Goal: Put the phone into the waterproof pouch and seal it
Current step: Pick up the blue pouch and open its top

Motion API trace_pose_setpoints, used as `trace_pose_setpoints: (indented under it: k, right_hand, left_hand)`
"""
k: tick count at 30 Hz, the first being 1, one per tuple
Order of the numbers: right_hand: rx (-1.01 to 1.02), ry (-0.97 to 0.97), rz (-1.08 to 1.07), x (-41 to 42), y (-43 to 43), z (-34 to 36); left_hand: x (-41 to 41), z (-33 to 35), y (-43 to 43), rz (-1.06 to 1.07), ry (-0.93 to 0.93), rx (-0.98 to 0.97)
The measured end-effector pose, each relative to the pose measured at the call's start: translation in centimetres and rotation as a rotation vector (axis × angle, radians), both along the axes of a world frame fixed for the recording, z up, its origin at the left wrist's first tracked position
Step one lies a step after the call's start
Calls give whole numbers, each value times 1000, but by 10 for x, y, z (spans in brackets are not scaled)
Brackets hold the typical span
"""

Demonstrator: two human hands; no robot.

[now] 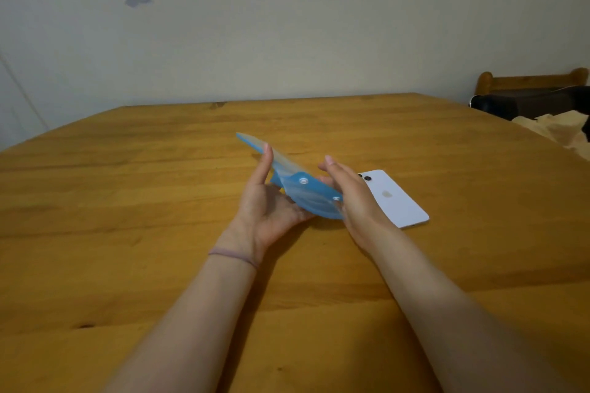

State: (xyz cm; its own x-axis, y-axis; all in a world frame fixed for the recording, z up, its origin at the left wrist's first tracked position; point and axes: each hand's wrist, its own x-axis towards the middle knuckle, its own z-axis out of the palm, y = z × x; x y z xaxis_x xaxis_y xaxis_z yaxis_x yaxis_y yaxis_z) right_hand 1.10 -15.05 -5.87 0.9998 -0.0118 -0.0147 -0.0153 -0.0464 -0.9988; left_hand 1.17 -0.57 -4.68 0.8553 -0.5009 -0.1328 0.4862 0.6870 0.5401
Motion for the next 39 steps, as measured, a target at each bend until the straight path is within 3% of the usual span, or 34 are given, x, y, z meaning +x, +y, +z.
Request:
trace_pose_setpoints:
  k: [4,20,23,27,31,35,39]
  right_hand:
    - [-82,-17,38,-7,0,4]
    - [-207,-208,199,-25,-2,14]
    - [-336,-384,117,-22,-5,13]
    - [-302,-642,-43,-21,-5,13]
    - [-497,-996,-177,-21,-3,11]
    - [-643,-1054,-265,-21,1,8]
    - [-733,-949,-306,-23,4,9]
  left_hand:
    - [-1,-2,-1,-96,-31,0]
    - [-1,3,1,35,-23,-35]
    - [2,2,4,111,16,-6]
    - [2,2,7,201,101,-50]
    - [1,3,6,204,126,-131]
    - [-2,4,4,188,97,-124]
    - [-3,4,5,191,84,-74]
